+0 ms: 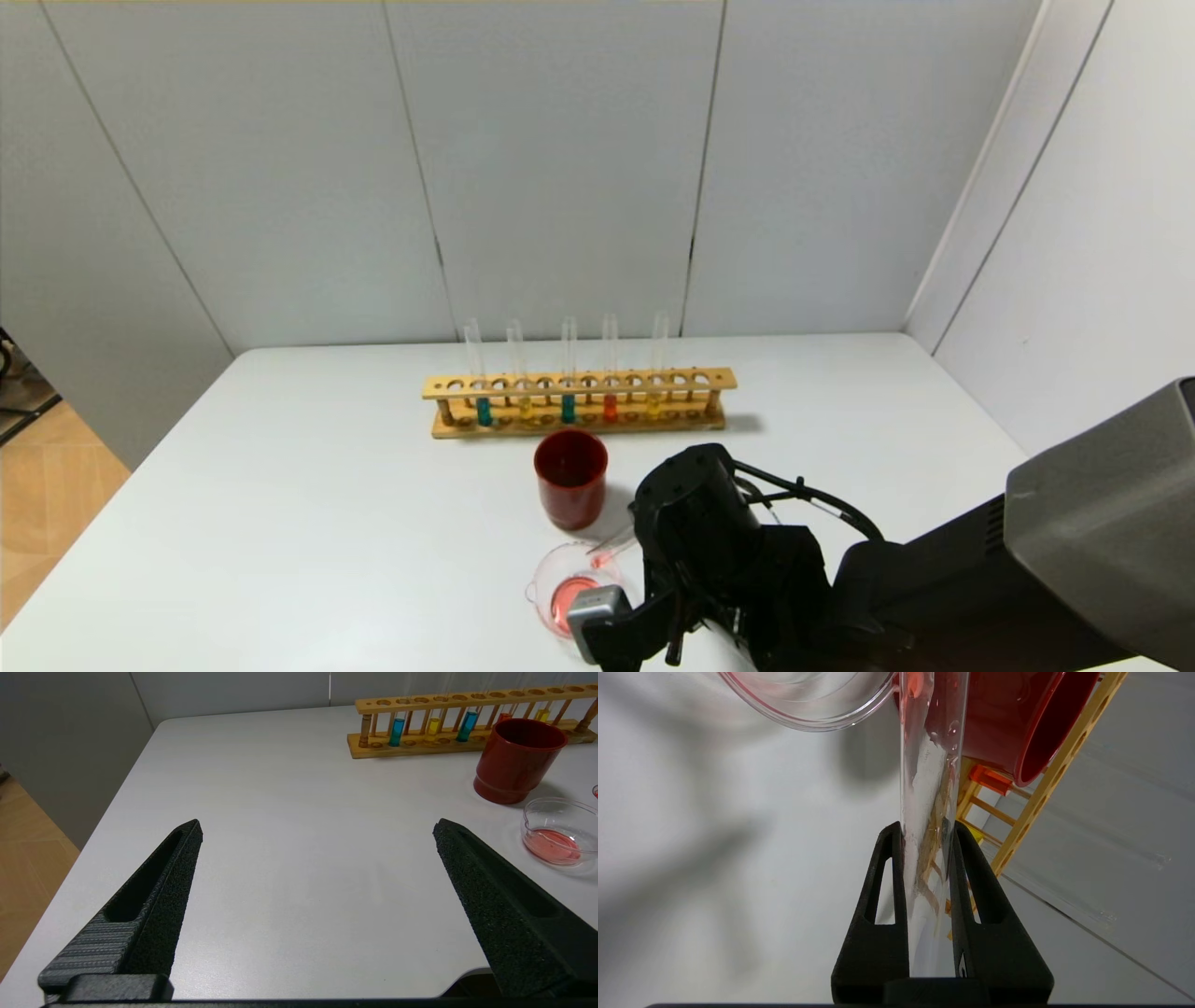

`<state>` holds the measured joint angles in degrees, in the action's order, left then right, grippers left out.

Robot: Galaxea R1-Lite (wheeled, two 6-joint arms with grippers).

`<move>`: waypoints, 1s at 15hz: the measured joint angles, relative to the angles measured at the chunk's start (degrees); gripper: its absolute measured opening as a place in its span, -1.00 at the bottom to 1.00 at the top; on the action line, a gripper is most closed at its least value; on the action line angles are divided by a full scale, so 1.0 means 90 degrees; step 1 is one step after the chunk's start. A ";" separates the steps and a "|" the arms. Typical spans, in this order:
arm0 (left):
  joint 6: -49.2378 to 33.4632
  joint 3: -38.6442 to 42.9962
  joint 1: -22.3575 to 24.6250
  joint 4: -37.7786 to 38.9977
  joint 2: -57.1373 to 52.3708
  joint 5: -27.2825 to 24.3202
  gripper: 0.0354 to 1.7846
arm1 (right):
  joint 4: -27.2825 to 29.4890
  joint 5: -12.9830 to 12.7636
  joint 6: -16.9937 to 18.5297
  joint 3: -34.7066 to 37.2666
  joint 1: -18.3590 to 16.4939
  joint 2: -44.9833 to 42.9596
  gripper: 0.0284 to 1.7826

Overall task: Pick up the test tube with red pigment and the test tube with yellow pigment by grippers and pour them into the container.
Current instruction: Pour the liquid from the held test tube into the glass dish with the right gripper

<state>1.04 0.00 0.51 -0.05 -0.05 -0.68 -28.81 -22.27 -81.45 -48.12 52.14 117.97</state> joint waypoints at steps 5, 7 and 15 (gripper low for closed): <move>0.0001 0.0000 0.0000 -0.0003 0.0000 0.0000 0.96 | -0.0015 -0.0033 -0.0306 -0.0046 0.0031 0.0000 -0.72; 0.0001 0.0000 0.0000 -0.0003 0.0000 0.0000 0.96 | -0.0012 -0.0037 -0.0325 -0.0031 0.0034 0.0000 -0.72; 0.0001 0.0000 0.0000 -0.0003 0.0000 -0.0003 0.96 | -0.0024 -0.0253 -0.0769 -0.0107 0.0080 0.0003 -0.72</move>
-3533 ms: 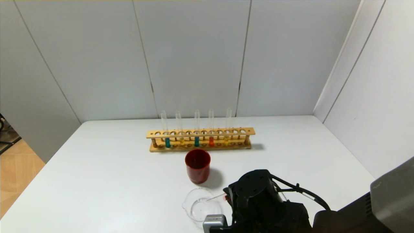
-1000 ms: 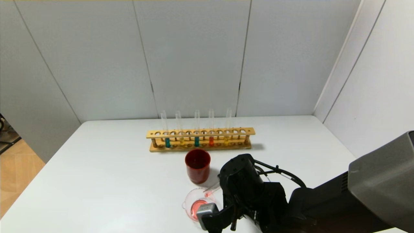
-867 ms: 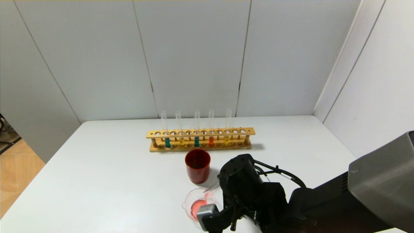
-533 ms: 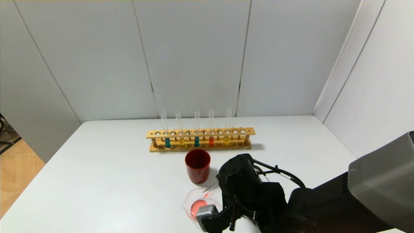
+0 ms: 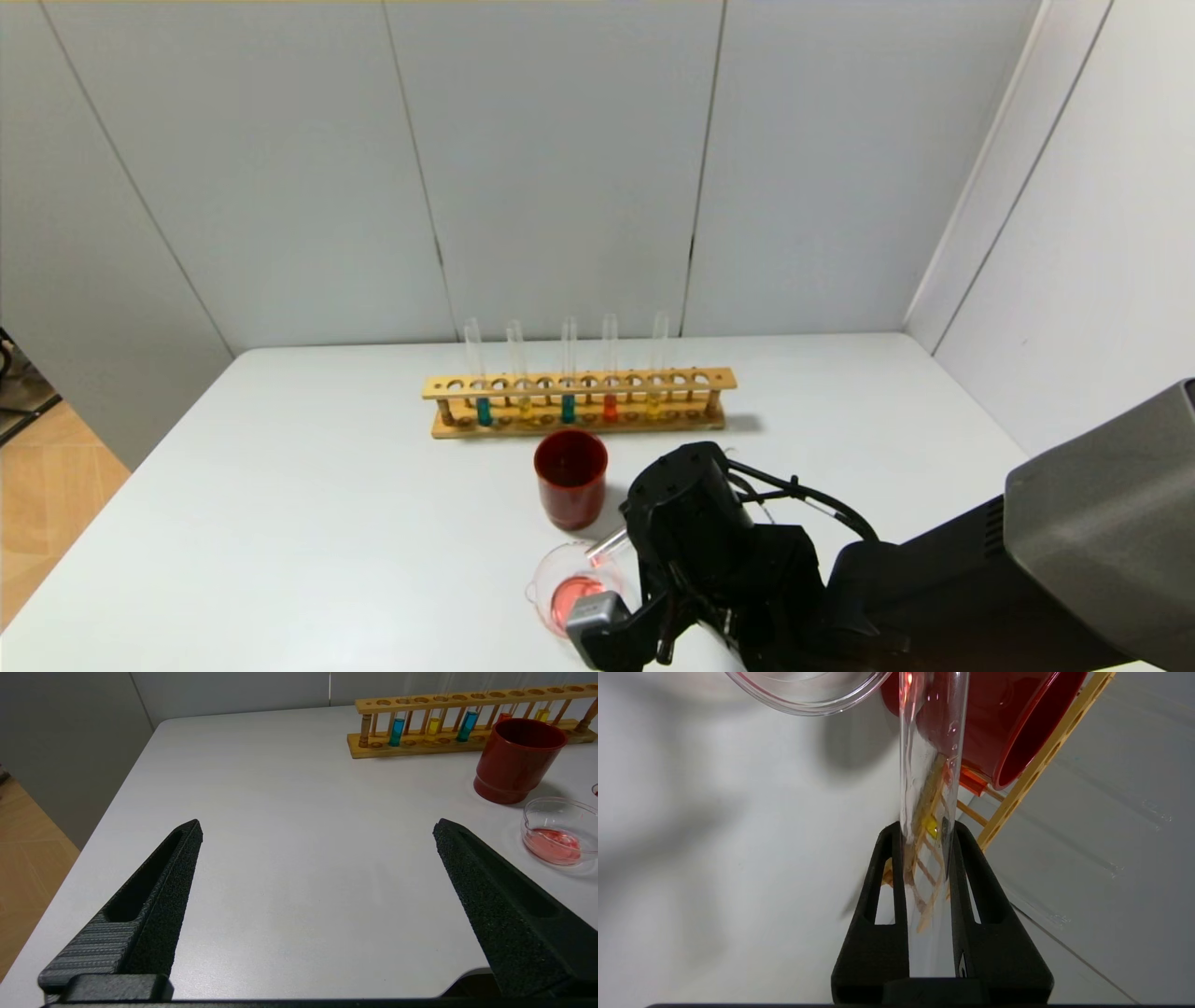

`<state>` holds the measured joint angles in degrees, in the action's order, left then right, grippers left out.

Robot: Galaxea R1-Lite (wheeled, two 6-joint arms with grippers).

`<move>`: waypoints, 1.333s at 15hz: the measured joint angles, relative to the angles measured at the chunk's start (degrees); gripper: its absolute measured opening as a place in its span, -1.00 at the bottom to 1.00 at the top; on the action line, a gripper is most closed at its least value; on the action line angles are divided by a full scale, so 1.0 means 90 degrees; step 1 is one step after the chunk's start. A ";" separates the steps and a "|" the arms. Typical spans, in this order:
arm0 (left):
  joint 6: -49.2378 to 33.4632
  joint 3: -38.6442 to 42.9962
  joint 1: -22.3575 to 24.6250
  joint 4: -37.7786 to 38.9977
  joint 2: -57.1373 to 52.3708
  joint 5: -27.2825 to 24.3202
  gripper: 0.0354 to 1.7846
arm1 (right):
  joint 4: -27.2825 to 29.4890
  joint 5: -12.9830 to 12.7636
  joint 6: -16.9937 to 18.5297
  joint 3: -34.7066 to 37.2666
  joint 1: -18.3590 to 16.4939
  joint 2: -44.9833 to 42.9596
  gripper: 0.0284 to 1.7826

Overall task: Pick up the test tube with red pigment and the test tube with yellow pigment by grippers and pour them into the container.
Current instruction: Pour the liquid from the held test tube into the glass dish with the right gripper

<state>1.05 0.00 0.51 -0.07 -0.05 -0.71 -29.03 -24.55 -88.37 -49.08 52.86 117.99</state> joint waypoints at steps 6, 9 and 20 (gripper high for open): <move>-0.0001 0.0000 0.0000 0.0000 0.0000 0.0000 0.96 | -0.0058 -0.0015 -0.0282 -0.0012 0.0007 0.0024 -0.72; 0.0000 0.0000 0.0000 0.0003 0.0000 0.0003 0.96 | -0.0073 -0.0153 -0.0549 -0.0035 0.0019 0.0026 -0.72; 0.0000 0.0000 0.0000 0.0003 0.0000 0.0000 0.96 | -0.0064 -0.0303 -0.0748 -0.0129 0.0142 0.0019 -0.72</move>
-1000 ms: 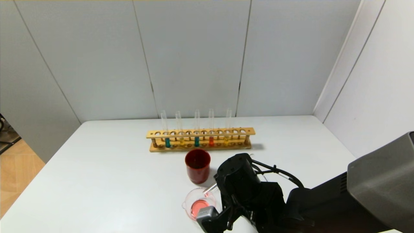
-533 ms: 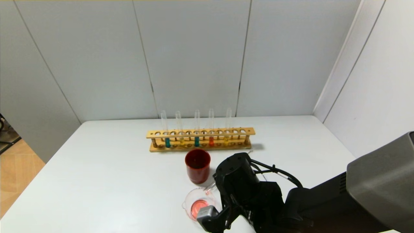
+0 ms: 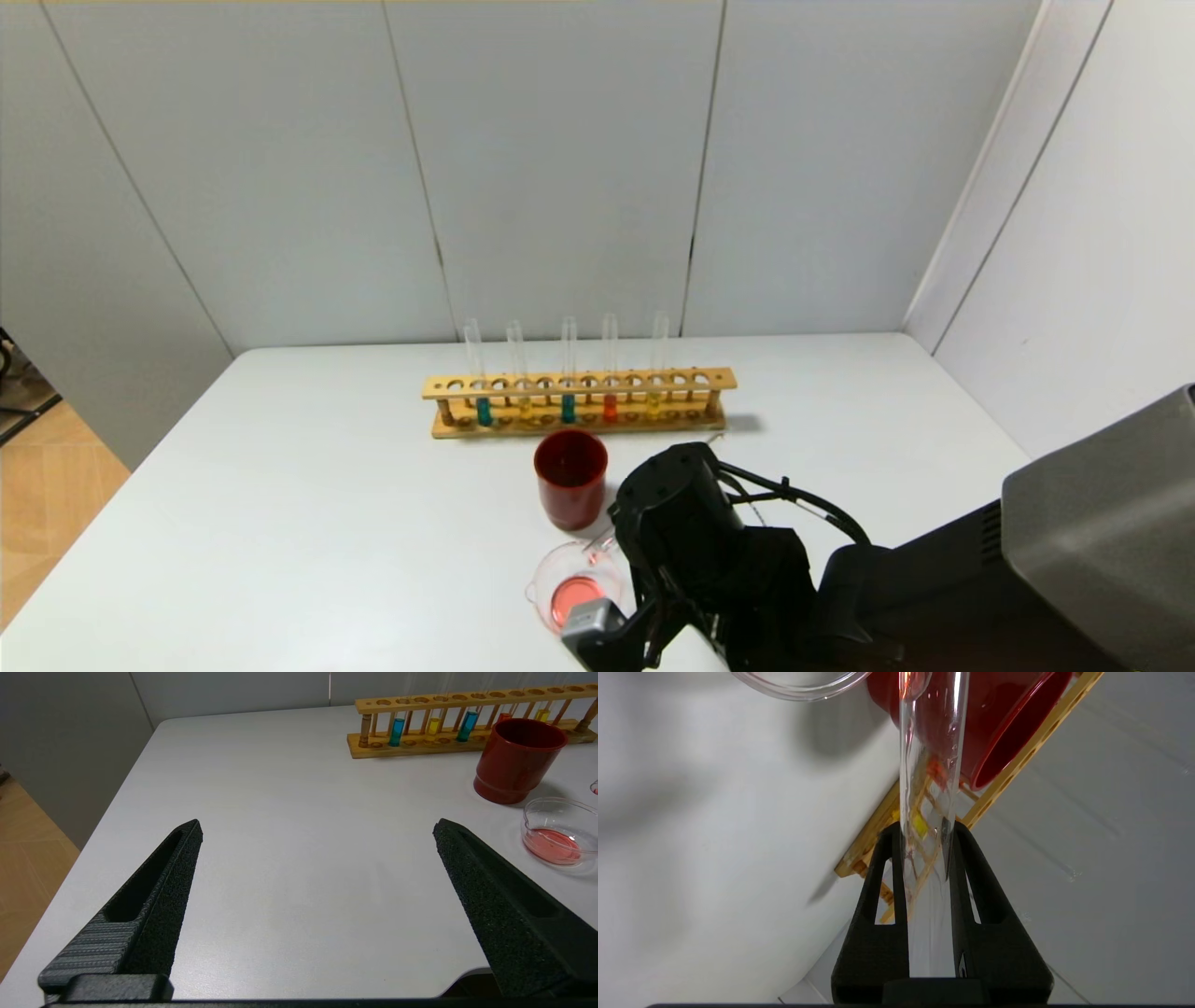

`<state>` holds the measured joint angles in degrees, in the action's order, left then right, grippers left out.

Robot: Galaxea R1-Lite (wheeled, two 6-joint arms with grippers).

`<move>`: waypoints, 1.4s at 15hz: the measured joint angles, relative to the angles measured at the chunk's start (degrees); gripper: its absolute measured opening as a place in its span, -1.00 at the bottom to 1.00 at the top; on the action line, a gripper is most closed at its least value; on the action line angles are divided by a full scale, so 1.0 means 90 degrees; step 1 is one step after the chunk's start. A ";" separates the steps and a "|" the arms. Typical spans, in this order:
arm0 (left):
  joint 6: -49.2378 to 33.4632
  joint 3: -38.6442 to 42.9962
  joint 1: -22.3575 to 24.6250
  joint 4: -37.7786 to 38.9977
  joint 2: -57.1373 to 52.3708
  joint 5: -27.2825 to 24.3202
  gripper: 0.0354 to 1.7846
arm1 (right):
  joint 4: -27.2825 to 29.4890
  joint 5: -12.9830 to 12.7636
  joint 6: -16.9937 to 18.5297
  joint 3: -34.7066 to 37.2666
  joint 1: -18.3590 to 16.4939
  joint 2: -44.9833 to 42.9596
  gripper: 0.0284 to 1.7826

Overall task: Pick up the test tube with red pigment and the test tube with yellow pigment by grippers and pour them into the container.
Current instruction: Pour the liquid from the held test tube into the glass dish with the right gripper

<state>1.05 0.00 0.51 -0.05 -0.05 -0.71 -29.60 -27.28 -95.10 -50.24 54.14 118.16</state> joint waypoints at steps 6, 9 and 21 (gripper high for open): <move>-0.0001 0.0000 0.0000 -0.0003 0.0000 0.0003 0.96 | 0.0037 -0.0126 -0.0118 0.0039 0.0030 0.0012 -0.72; 0.0000 0.0000 0.0000 0.0000 0.0000 0.0000 0.96 | 0.0015 -0.0150 -0.0131 0.0018 0.0042 0.0027 -0.72; -0.0001 0.0000 0.0000 -0.0003 0.0000 0.0000 0.96 | 0.0000 -0.0359 -0.0618 -0.0047 0.0083 -0.0003 -0.72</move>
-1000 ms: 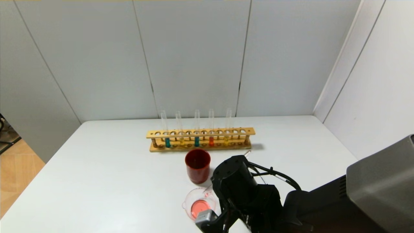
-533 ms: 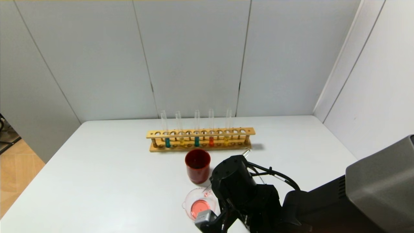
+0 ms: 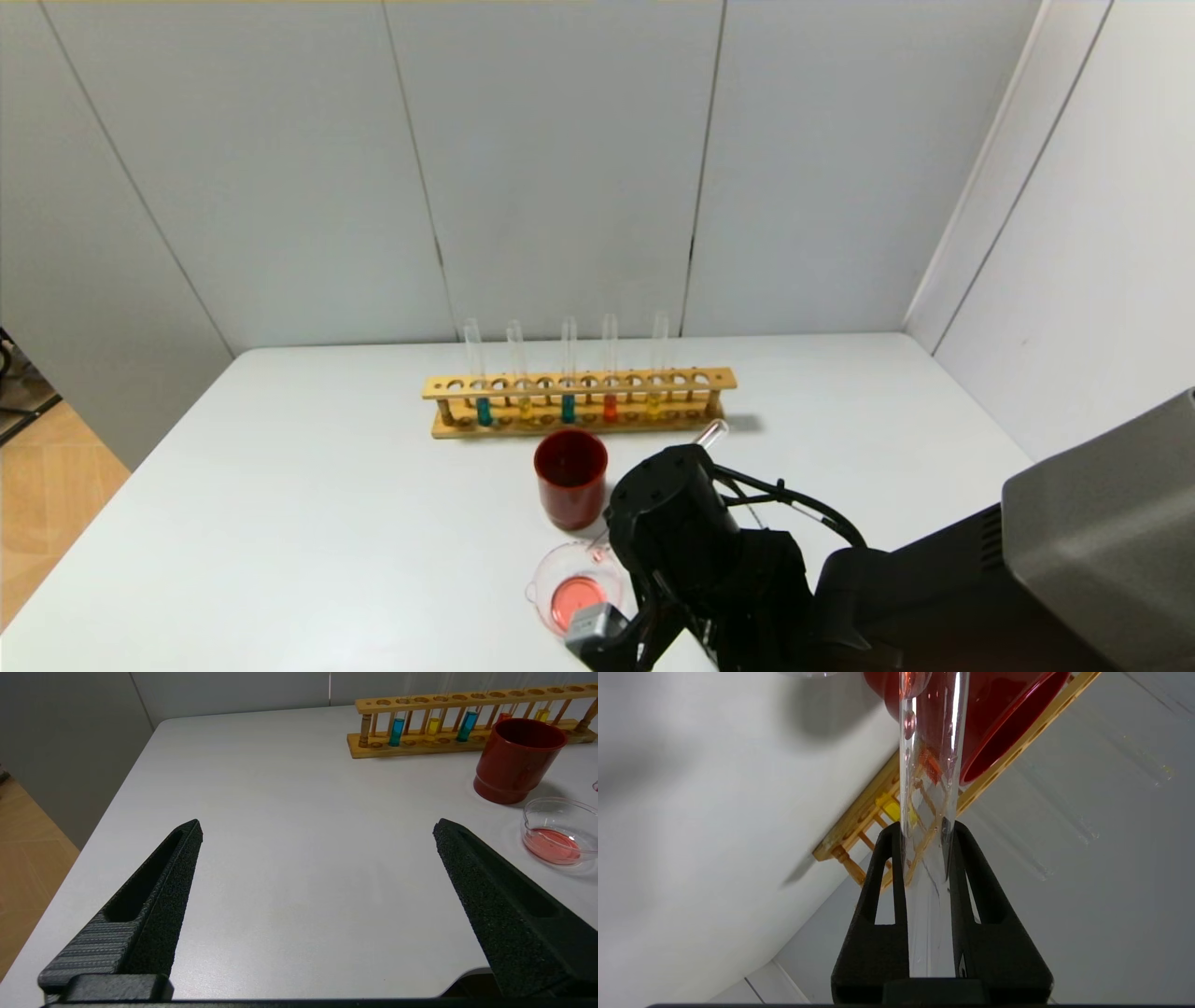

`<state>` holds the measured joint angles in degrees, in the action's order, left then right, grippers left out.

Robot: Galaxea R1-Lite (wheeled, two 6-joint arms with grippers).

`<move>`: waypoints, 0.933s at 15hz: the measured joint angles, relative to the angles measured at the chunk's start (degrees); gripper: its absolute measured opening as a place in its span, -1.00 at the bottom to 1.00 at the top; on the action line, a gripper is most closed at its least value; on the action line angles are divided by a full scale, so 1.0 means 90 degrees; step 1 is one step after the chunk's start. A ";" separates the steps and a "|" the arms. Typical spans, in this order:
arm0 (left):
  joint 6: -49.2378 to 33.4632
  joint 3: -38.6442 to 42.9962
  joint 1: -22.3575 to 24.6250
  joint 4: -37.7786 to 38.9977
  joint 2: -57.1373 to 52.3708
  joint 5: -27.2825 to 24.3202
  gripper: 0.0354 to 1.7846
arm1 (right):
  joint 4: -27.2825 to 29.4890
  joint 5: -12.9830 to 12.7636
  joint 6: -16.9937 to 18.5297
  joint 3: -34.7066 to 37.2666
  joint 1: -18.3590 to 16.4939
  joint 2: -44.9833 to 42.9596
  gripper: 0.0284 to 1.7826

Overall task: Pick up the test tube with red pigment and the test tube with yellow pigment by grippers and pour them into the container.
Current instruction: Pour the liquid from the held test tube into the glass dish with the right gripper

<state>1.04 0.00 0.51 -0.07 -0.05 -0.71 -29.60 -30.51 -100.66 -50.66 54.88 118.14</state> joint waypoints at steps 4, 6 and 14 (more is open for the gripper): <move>-0.0003 0.0000 0.0000 0.0003 0.0000 0.0000 0.96 | -0.0007 -0.0018 0.0005 -0.0011 0.0030 0.0012 -0.72; 0.0000 0.0000 0.0000 0.0000 0.0000 0.0000 0.96 | -0.0009 -0.0018 0.0018 -0.0033 0.0042 0.0018 -0.72; 0.0000 0.0000 0.0000 0.0000 0.0000 0.0003 0.96 | -0.0340 0.0129 0.1234 0.0234 0.0033 -0.0355 -0.72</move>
<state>1.04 0.00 0.51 -0.07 -0.05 -0.68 -32.66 -29.35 -89.55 -48.56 55.17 114.95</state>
